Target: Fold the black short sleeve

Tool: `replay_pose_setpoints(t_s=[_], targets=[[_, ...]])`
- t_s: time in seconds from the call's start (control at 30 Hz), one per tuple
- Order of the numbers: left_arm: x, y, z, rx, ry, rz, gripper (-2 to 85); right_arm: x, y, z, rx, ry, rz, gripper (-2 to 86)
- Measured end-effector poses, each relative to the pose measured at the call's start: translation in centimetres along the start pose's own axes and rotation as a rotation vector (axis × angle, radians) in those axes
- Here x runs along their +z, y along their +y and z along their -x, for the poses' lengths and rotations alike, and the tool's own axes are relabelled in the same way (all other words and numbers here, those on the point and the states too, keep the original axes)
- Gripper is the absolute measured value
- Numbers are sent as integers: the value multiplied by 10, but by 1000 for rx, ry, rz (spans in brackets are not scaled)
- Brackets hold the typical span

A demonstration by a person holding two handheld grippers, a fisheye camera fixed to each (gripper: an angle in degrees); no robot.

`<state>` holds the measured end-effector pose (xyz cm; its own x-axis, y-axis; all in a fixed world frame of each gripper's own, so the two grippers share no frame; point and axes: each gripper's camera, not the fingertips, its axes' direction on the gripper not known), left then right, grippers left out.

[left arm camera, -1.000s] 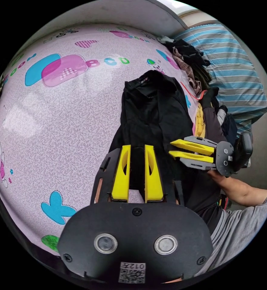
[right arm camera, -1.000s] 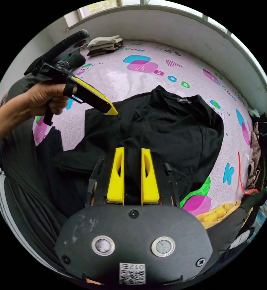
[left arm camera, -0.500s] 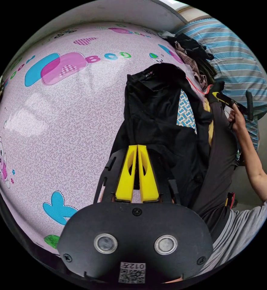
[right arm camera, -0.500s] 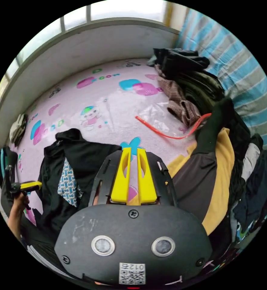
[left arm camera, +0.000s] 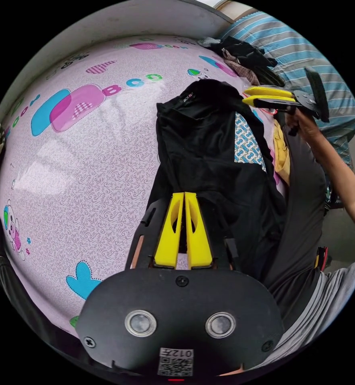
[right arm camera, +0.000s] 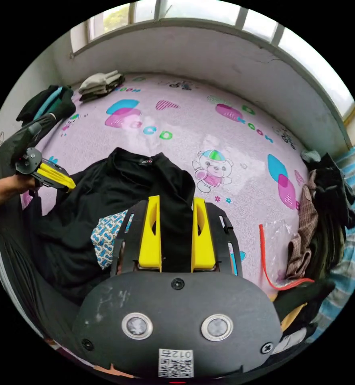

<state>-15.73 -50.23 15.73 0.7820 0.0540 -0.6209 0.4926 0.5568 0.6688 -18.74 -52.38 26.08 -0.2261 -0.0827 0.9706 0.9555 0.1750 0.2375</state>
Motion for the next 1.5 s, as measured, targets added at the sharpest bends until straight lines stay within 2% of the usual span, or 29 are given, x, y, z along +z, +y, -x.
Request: replay_pose_setpoints(t_s=[0.17,0.3,0.53,0.63,0.83,0.97,1.1,1.2,1.4,1.5], targets=[[0,10,-9,14,3,9,-1,-1,-4,-15,-8,-210,88,13],[-17,18,-22,62,-37,21,-1,-45,12,-24,79,-218,12,-3],[-106,46,-27,36,-108,-171,1,-121,42,-24,127,-161,-82,-6],[-118,57,-35,19,-96,-193,3,-142,55,-20,163,-128,-90,-6],[-62,77,-58,-52,-13,-104,14,-153,77,-9,233,-115,-79,-6],[-34,88,-59,-167,67,-151,23,-156,91,0,261,-137,-70,-6],[-15,88,-70,-192,107,-150,25,-160,102,8,287,-151,-78,-7],[5,86,-90,-188,49,-79,20,-163,107,14,318,-175,-91,-6],[-7,106,-145,-86,-109,-127,2,-194,116,29,377,-194,-157,-7],[-45,124,-161,-57,-155,-206,0,-228,121,37,405,-171,-216,-7]])
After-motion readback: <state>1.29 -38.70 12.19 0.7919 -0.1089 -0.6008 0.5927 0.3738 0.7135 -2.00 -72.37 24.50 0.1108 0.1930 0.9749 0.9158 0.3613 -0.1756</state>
